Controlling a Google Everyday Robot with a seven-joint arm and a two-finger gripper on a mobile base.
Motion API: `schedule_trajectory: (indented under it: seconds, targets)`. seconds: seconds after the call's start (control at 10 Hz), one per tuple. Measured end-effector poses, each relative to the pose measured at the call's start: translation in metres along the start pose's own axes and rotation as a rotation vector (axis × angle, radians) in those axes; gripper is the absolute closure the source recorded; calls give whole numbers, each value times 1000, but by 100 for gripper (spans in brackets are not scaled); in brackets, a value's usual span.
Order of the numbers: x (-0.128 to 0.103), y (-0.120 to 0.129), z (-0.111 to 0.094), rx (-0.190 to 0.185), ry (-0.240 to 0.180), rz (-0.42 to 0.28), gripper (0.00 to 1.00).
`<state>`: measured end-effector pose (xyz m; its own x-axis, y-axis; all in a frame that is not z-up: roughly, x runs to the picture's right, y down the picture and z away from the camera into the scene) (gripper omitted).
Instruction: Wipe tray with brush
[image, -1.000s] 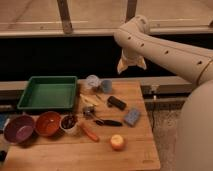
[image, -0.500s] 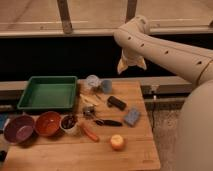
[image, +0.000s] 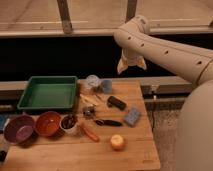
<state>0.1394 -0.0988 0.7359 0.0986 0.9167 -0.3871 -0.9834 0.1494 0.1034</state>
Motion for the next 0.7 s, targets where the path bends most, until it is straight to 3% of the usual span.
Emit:
schedule_trajectory:
  seconds: [0.4, 0.7]
  targets:
    - [0, 0, 0, 0, 0, -1, 26]
    - [6, 10, -3, -19, -24, -21, 26]
